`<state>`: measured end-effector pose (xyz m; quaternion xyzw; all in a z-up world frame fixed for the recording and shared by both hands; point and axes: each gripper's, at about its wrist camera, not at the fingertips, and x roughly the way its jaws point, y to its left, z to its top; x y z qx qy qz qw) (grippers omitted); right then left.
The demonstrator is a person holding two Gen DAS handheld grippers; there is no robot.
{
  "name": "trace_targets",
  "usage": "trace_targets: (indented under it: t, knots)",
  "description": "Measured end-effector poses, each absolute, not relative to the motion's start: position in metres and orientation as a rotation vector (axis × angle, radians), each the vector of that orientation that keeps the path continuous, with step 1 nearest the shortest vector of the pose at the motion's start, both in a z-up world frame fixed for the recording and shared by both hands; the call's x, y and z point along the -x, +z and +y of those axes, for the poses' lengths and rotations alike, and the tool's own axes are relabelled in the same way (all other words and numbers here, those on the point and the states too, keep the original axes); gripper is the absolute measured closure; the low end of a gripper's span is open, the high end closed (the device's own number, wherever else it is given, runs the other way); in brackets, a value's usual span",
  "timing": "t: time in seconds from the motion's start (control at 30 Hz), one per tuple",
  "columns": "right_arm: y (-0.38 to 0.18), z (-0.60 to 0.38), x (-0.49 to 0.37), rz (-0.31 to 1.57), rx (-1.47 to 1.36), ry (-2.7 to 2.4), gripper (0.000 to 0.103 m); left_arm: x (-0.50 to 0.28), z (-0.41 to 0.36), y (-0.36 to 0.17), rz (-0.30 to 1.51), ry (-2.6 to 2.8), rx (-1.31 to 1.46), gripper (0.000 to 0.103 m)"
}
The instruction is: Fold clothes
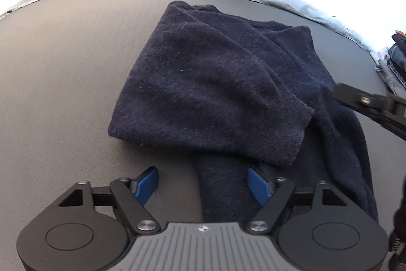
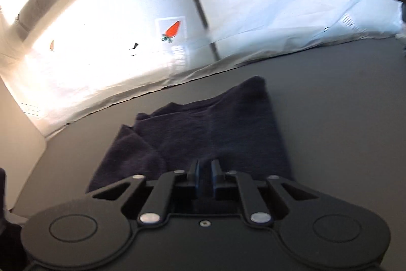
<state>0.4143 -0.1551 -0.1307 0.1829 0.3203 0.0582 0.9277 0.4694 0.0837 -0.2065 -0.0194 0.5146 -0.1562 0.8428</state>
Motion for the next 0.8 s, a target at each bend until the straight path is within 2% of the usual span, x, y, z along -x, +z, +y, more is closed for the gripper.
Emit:
trace_targets:
  t: [0.1, 0.13, 0.17, 0.23, 0.3, 0.33, 0.37, 0.8]
  knots:
    - [-0.146, -0.136, -0.438, 0.727, -0.384, 0.187, 0.076, -0.469, 0.078, -0.207, 1.086, -0.342, 0.013, 0.018]
    - [-0.152, -0.131, -0.444, 0.756, -0.385, 0.198, 0.064, -0.469, 0.077, -0.207, 1.084, -0.345, 0.004, 0.016]
    - [-0.159, -0.125, -0.448, 0.781, -0.376, 0.199, 0.059, -0.469, 0.076, -0.208, 1.082, -0.348, -0.004, 0.015]
    - [-0.166, -0.116, -0.449, 0.776, -0.314, 0.199, 0.059, -0.467, 0.075, -0.209, 1.08, -0.353, -0.015, 0.012]
    - [-0.165, -0.112, -0.447, 0.772, -0.257, 0.217, 0.068, -0.467, 0.076, -0.211, 1.08, -0.36, -0.013, 0.01]
    - [-0.163, -0.113, -0.446, 0.773, -0.244, 0.229, 0.091, -0.468, 0.075, -0.211, 1.082, -0.362, -0.011, 0.009]
    - [-0.163, -0.116, -0.444, 0.779, -0.26, 0.243, 0.094, -0.469, 0.074, -0.212, 1.084, -0.363, -0.009, 0.008]
    - [-0.138, -0.127, -0.379, 0.692, -0.357, 0.24, 0.095, -0.444, 0.084, -0.197, 1.055, -0.298, -0.002, 0.009]
